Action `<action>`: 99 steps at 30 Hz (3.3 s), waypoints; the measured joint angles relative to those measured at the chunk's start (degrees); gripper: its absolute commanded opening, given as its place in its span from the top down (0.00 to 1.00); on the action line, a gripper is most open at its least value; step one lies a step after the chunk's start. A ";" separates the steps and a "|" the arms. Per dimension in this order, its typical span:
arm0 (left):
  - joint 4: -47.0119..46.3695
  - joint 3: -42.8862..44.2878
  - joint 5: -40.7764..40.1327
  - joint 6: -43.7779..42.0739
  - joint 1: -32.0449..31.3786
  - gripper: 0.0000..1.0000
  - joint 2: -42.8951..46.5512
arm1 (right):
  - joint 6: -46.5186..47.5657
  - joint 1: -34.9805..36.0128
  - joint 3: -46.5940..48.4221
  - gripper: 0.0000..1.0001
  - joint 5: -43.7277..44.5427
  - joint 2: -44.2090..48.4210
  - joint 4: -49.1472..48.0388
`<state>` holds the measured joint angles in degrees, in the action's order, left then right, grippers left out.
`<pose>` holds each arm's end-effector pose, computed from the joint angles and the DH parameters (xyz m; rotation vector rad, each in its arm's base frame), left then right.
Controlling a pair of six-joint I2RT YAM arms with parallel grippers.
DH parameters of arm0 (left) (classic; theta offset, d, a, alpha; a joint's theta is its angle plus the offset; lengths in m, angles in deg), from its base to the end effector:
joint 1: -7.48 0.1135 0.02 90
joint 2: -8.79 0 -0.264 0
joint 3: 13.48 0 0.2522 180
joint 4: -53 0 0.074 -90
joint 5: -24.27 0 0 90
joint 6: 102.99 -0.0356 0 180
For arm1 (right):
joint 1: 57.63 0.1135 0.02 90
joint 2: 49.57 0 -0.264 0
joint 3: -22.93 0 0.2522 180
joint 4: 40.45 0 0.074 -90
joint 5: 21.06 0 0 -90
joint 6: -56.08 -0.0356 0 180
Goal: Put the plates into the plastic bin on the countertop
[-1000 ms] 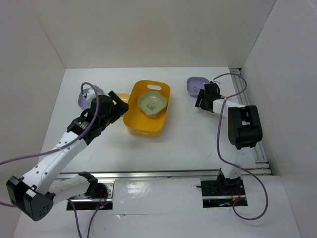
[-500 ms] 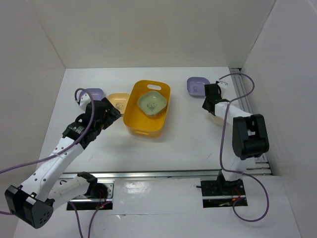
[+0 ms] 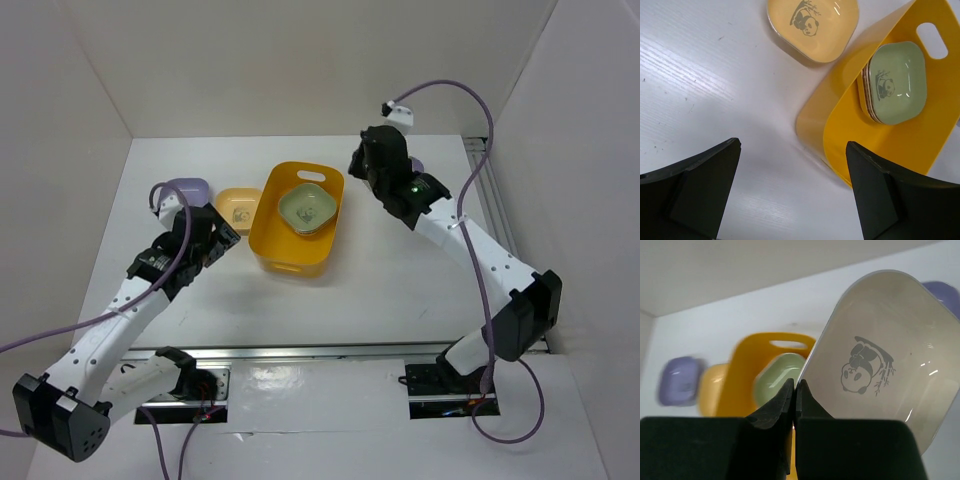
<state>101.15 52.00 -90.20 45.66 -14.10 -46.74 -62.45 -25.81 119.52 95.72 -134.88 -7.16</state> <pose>0.1938 -0.0608 0.3089 -0.9083 1.9888 -0.3197 0.3006 0.1676 0.3863 0.2498 1.9037 0.2525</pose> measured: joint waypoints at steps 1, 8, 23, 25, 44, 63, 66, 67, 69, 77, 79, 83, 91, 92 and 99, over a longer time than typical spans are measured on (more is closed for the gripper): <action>-0.02 -0.44 0.00 0.02 0.02 0.00 0.00 | -0.22 1.79 2.45 1.00 -0.26 -0.13 -0.02; 0.83 -2.78 -0.15 0.28 0.02 0.00 0.48 | -5.40 10.29 11.91 1.00 -0.92 -7.93 -3.69; 2.75 -4.98 -0.85 1.66 0.52 0.00 4.61 | -11.13 13.57 21.31 0.90 -1.09 -33.86 -4.85; 3.02 -5.18 -0.87 1.64 0.52 0.00 4.85 | -11.26 13.55 22.29 0.79 -1.14 -34.62 -4.90; 2.89 -7.21 -0.98 1.64 1.57 0.00 5.05 | -0.39 11.80 15.74 0.00 1.14 -23.61 -7.19; 0.85 -9.53 1.77 1.07 2.01 0.00 5.09 | 16.70 -16.46 18.78 0.04 -7.43 -33.99 -10.29; 0.70 -10.03 2.23 1.07 2.01 0.00 5.05 | 17.57 -17.55 24.61 0.10 -8.07 -40.37 -7.80; 0.66 -10.25 2.32 1.07 2.01 0.00 5.05 | 17.68 -17.84 25.53 0.12 -8.17 -42.10 -7.32; 0.70 -10.43 2.40 1.07 2.01 0.00 5.05 | 17.73 -18.36 26.01 0.14 -8.76 -44.70 -5.81; 0.72 -10.49 2.54 1.07 2.01 0.00 5.05 | 17.62 -19.32 25.77 0.50 -11.74 -50.27 -3.04; 0.72 -10.49 2.51 1.07 2.01 0.00 5.05 | 17.07 -19.47 25.20 0.60 -12.46 -50.27 -3.23; 0.72 -10.49 2.51 1.07 2.01 0.00 5.03 | 17.09 -19.82 24.41 0.94 -12.48 -50.25 -3.93; 0.66 -10.49 2.51 1.05 2.01 0.00 3.45 | 17.07 -19.93 24.41 1.00 -10.82 -45.00 -3.43; 0.57 -10.49 2.51 1.05 2.01 0.00 3.28 | 16.94 -19.80 24.39 1.00 -10.54 -44.19 -2.99; -0.20 -10.91 2.51 1.07 2.01 0.00 2.45 | 16.22 -14.12 23.45 1.00 -8.74 -31.52 -2.27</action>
<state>100.95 41.09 -87.69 46.73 -12.09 -44.29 -46.23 -39.93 142.97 86.98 -166.40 -9.44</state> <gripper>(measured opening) 0.997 0.022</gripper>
